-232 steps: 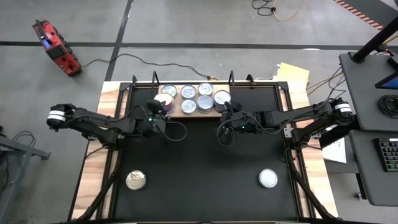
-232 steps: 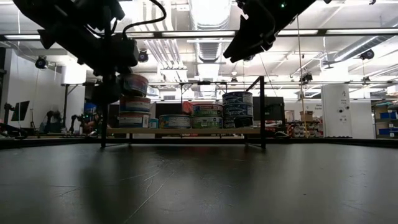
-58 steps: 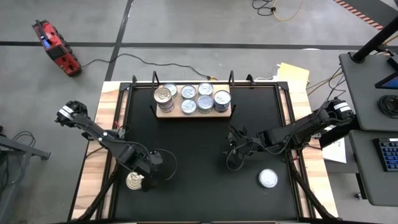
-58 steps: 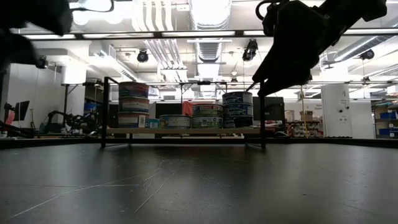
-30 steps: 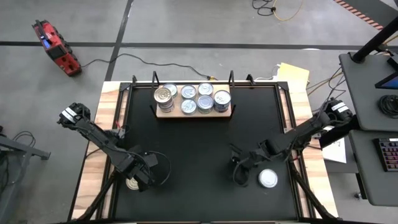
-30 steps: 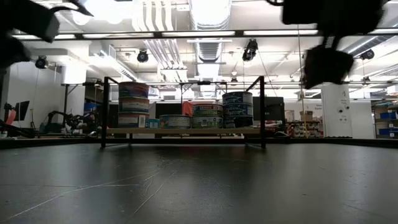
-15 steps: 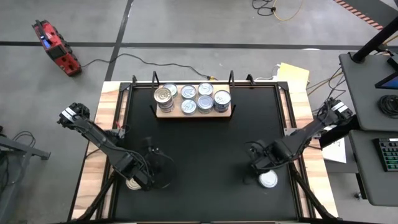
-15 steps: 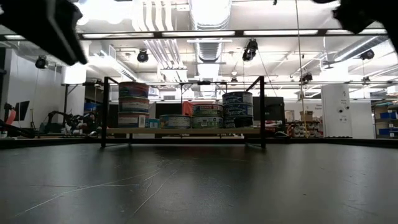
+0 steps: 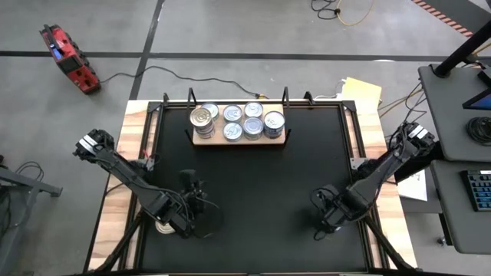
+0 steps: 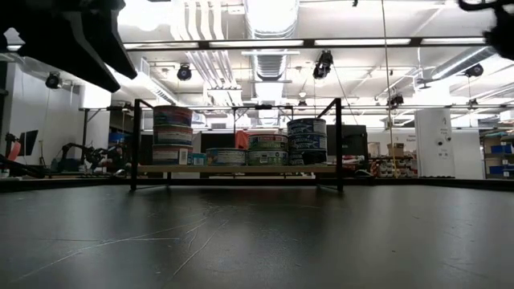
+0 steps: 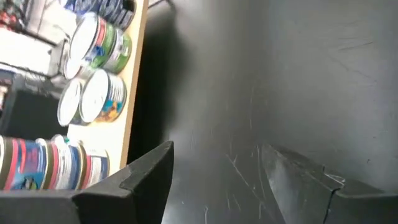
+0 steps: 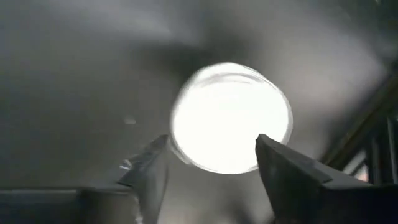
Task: Stack canned seafood by type on shelf
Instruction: Stack the green tuna can on top of the other green tuna cans on the shelf
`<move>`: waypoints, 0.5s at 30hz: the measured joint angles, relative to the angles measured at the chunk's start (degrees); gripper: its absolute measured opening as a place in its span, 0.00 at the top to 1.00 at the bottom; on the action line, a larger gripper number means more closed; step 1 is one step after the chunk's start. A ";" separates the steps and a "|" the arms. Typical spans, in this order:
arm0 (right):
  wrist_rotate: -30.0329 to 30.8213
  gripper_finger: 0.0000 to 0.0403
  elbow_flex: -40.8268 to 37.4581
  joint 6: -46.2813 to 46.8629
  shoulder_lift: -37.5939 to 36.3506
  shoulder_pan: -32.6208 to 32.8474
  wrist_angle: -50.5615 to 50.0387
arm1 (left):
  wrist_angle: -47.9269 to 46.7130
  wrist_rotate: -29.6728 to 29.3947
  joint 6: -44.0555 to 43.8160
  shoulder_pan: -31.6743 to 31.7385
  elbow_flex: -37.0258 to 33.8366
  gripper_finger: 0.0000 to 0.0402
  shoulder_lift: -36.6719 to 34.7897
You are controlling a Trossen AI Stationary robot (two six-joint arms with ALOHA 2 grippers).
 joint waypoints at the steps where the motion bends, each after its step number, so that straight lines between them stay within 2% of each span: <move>1: -0.45 0.46 -0.82 1.63 0.00 0.69 0.00 | 0.30 -0.41 0.90 0.00 0.00 0.43 0.16; 6: -2.80 0.66 -3.53 7.16 0.00 3.53 -0.15 | 0.17 -3.06 3.95 0.28 0.00 0.43 0.37; 12: 1.55 0.92 -4.41 7.43 0.29 5.14 0.97 | 0.13 -5.78 7.11 1.73 -0.17 0.43 0.37; 15: 2.28 0.96 -4.43 7.27 1.88 5.12 2.07 | 0.19 -5.92 8.36 2.64 -0.92 0.43 0.37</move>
